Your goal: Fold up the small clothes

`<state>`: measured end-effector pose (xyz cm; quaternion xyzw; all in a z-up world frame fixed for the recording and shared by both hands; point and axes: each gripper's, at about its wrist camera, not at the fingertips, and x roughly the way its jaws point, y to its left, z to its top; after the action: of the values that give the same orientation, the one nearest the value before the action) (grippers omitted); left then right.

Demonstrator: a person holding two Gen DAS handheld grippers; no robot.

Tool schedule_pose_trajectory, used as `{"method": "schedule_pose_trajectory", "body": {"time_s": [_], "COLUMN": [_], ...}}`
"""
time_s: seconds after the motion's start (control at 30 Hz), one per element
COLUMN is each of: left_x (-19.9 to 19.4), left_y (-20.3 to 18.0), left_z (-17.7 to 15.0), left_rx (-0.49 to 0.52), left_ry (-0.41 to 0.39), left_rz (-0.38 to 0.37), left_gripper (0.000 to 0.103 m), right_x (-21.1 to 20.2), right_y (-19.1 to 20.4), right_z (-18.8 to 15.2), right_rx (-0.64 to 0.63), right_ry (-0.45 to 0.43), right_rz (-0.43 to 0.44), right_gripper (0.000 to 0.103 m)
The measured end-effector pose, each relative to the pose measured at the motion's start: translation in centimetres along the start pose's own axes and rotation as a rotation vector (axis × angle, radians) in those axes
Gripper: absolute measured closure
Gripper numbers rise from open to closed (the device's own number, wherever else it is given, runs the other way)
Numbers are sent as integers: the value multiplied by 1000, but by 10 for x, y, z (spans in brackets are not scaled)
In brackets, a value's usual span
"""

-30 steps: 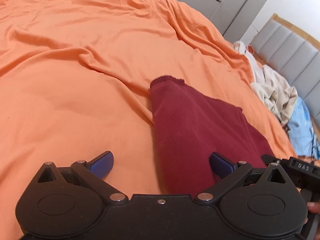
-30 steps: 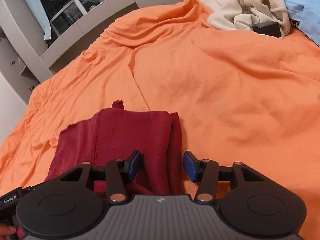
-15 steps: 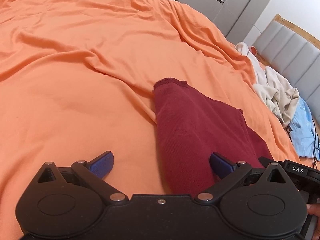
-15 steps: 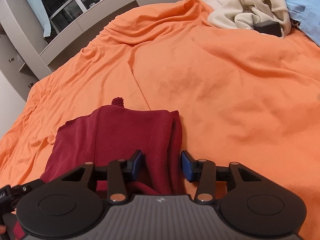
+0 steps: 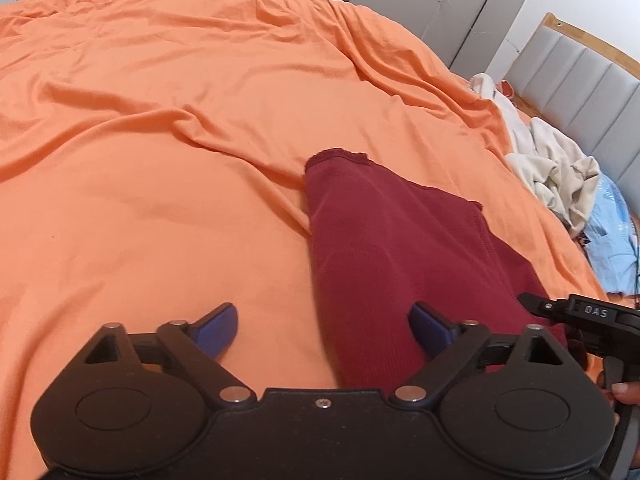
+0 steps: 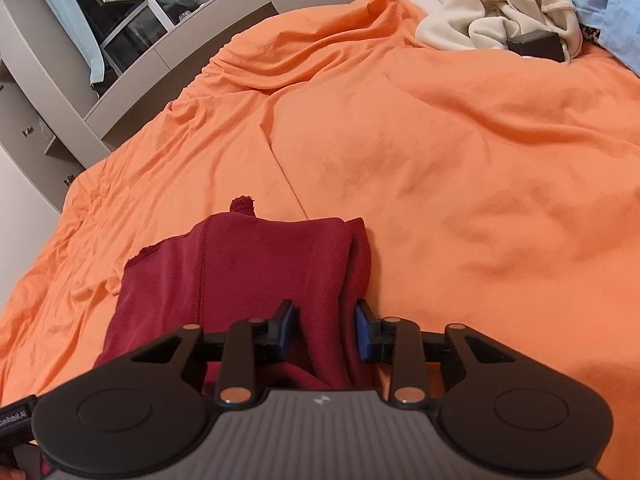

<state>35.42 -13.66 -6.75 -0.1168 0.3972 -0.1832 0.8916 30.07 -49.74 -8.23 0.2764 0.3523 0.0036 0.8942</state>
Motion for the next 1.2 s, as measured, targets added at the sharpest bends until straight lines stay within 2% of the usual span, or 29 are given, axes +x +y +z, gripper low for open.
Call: {"method": "schedule_pose_trajectory", "body": {"time_s": [0.1, 0.27, 0.33, 0.47, 0.67, 1.0, 1.2], "left_x": [0, 3, 4, 1, -12, -43, -63], "left_y": [-3, -9, -14, -23, -37, -73, -68], "left_z": [1, 5, 5, 7, 14, 30, 42], "left_rx": [-3, -19, 3, 45, 130, 371, 417], "left_ry": [13, 47, 49, 31, -17, -103, -136], "left_rz": [-30, -97, -87, -68, -43, 7, 46], "left_gripper": [25, 54, 56, 67, 74, 75, 75], "right_x": [0, -3, -6, -15, -31, -50, -47], "right_y": [2, 3, 5, 12, 30, 69, 112], "right_z": [-1, -3, -4, -4, -8, -19, -19], "right_rx": [-2, -1, -3, -35, -127, -292, -378], "right_ry": [-4, -16, -27, -71, -158, -299, -349], "right_rz": [0, 0, 0, 0, 16, 58, 120], "right_gripper": [73, 77, 80, 86, 88, 88, 88]}}
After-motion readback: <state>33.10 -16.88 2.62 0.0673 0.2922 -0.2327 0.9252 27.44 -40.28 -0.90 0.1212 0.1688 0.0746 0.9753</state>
